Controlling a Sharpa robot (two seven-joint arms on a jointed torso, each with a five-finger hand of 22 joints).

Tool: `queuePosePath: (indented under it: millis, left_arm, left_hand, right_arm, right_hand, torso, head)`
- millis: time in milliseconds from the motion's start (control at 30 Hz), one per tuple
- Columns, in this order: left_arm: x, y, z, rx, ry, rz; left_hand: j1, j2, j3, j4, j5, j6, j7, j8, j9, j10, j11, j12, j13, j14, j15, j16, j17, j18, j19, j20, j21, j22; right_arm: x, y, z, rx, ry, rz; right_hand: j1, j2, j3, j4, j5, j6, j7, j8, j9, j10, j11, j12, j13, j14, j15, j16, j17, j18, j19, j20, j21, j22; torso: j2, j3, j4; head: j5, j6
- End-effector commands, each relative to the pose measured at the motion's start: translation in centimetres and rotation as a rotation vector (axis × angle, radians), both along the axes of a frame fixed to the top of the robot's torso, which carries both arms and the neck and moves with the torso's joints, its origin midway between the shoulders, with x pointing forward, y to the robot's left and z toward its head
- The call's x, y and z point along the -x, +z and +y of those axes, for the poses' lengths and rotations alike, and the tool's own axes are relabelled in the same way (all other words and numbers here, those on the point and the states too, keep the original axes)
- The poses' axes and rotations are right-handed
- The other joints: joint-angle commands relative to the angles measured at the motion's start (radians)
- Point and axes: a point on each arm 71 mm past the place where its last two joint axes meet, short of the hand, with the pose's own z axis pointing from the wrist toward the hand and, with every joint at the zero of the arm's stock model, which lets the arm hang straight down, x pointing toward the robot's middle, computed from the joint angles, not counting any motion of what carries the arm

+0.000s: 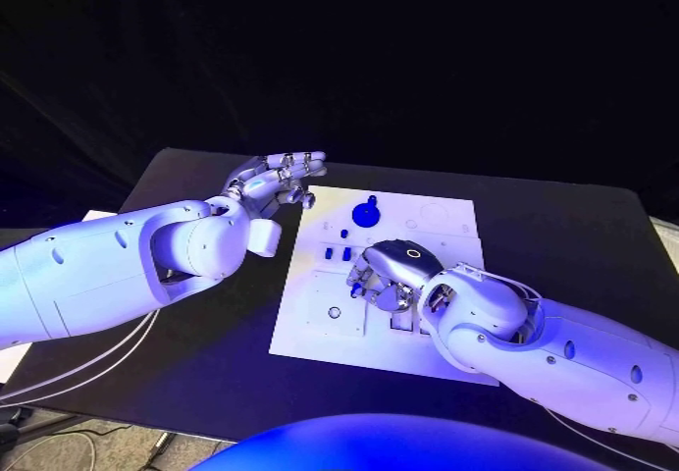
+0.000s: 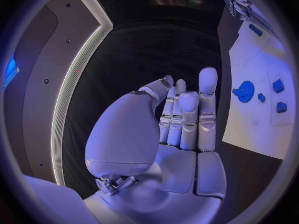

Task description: Assemble the parts on the task board

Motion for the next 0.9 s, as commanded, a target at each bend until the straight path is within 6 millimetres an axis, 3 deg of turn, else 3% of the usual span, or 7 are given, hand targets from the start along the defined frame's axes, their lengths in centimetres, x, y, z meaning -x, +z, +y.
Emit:
queuePosePath:
  millis: [33, 433, 900]
  left_arm:
    - [0.1, 0.2, -0.3, 0.007, -0.025, -0.014]
    - [0.1, 0.2, -0.4, 0.006, -0.024, -0.016]
    - [0.1, 0.2, -0.4, 0.006, -0.022, -0.018]
  left_hand:
    - [0.005, 0.002, 0.000, -0.006, 0.005, -0.001, 0.005, 0.005, -0.001, -0.006, 0.000, 0.004, 0.001, -0.008, 0.001, -0.004, -0.001, 0.011, -0.004, 0.001, -0.003, -0.001]
    - [0.005, 0.002, 0.000, -0.006, 0.005, -0.001, 0.005, 0.005, -0.001, -0.006, 0.000, 0.004, 0.001, -0.008, 0.001, -0.004, -0.001, 0.011, -0.004, 0.001, -0.003, -0.001]
    - [0.005, 0.002, 0.000, -0.006, 0.005, -0.001, 0.005, 0.005, -0.001, -0.006, 0.000, 0.004, 0.001, -0.008, 0.001, -0.004, -0.001, 0.011, -0.004, 0.001, -0.003, -0.001]
  right_arm:
    - [0.0, -0.1, 0.1, 0.032, 0.008, -0.012]
    - [0.1, -0.5, 0.1, 0.070, 0.013, 0.004]
    - [0.0, -1.2, 0.4, 0.110, 0.015, 0.018]
  right_hand:
    - [-0.002, 0.008, 0.004, -0.004, 0.002, -0.001, 0.007, 0.000, 0.001, 0.005, 0.002, 0.003, 0.001, 0.034, 0.004, 0.006, 0.000, 0.010, -0.001, 0.004, 0.004, -0.001]
    - [-0.003, 0.008, 0.005, -0.005, 0.003, -0.001, 0.007, 0.000, 0.002, 0.005, 0.002, 0.003, 0.001, 0.034, 0.004, 0.006, 0.000, 0.011, -0.001, 0.005, 0.003, -0.002]
    - [-0.004, 0.009, 0.006, -0.006, 0.003, 0.000, 0.007, 0.000, 0.002, 0.006, 0.002, 0.003, 0.001, 0.034, 0.005, 0.006, 0.000, 0.010, -0.001, 0.005, 0.004, -0.001]
  torso:
    - [-0.001, 0.0004, 0.0004]
    - [-0.001, -0.0001, 0.0004]
    - [-0.001, -0.0003, 0.0007]
  head:
    - [0.003, -0.005]
    - [0.017, -0.011]
    - [0.021, -0.019]
